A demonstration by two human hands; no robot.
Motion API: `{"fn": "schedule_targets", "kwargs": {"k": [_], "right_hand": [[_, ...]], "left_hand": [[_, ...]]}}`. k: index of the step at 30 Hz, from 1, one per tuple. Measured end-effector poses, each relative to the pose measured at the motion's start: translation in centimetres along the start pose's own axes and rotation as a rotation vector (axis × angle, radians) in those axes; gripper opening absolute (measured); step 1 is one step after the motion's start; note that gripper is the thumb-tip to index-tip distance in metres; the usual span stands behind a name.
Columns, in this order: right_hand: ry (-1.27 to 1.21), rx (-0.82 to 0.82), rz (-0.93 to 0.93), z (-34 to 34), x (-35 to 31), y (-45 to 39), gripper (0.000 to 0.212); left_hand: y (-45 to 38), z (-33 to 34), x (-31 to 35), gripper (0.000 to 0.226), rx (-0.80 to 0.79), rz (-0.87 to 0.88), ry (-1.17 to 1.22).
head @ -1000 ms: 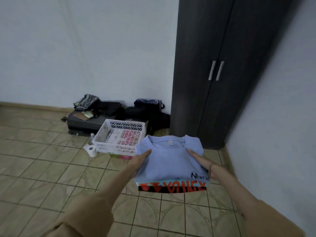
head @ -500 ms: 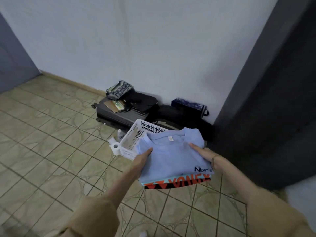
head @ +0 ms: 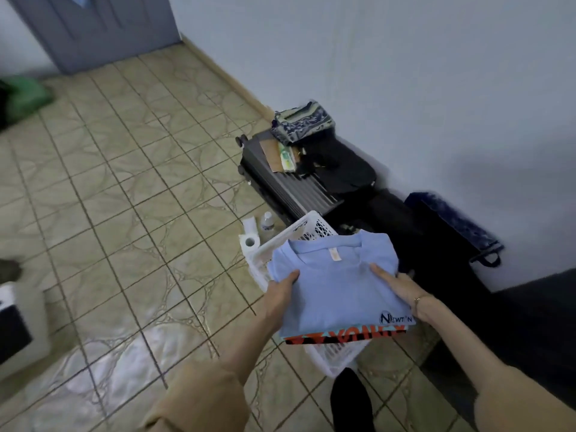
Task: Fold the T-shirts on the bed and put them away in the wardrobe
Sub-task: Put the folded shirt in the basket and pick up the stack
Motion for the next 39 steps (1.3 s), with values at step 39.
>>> {"fn": "schedule_targets", "kwargs": {"k": [39], "right_hand": [[0.448,-0.200,-0.493,17.8,-4.6,-33.2,0.019]], "left_hand": [[-25.3,9.4,-8.2,0.064,0.569,-0.171,0.160]]}}
Point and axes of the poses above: each hand's wrist, its own y-axis away from the middle knuckle, its own z-axis out of the palm, x = y × z, the point moved 5 cm from there along -y, towards the middle knuckle, and after that the axes turned 11 degrees about x, right-handed, at the moved point
